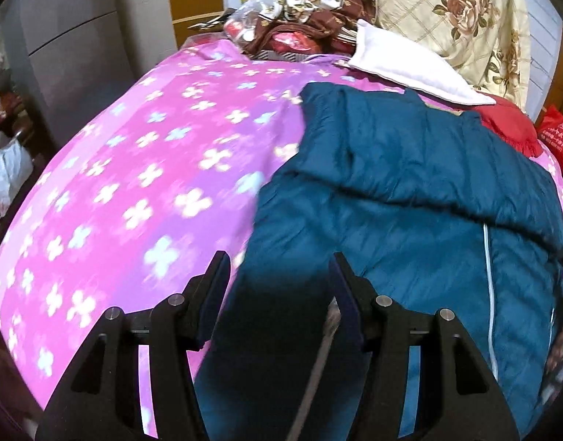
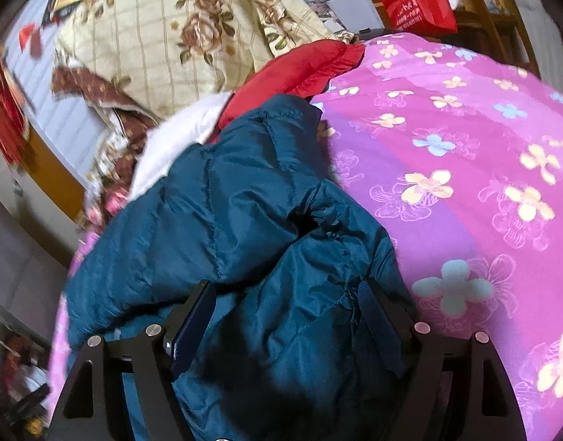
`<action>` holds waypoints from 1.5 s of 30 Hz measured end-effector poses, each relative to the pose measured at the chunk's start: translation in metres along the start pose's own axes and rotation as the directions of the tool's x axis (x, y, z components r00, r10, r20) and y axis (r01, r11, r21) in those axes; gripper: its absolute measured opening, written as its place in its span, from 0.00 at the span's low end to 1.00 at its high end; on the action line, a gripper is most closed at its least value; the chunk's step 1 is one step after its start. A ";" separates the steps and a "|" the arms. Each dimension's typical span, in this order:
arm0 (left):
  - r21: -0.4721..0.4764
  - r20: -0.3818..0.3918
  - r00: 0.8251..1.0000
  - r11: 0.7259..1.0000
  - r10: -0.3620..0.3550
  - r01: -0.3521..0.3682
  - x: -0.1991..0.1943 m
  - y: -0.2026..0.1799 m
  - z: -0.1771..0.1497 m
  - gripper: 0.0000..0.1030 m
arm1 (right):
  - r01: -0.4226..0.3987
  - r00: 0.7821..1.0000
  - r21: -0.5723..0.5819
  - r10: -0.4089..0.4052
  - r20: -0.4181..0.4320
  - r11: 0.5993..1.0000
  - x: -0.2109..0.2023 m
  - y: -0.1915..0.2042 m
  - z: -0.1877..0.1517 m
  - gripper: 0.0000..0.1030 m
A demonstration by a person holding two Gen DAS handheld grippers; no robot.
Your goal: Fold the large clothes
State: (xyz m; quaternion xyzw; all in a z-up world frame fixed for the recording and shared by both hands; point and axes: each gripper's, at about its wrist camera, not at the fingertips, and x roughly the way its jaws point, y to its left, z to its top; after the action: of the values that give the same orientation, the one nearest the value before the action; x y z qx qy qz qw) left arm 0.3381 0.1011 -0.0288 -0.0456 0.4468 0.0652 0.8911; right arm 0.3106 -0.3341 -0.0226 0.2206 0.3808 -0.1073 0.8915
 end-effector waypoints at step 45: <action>-0.094 -0.104 0.976 0.979 -0.191 0.181 -0.016 0.072 -0.104 0.54 | 0.060 0.996 -0.035 -0.062 -0.060 0.998 -0.150 -0.078 -0.111 0.75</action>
State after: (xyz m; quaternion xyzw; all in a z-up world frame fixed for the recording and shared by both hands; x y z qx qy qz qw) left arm 0.2355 0.1564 -0.0795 -0.1284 0.4871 -0.0026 0.8639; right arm 0.1093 -0.3466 -0.0060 0.1971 0.4164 -0.1213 0.8792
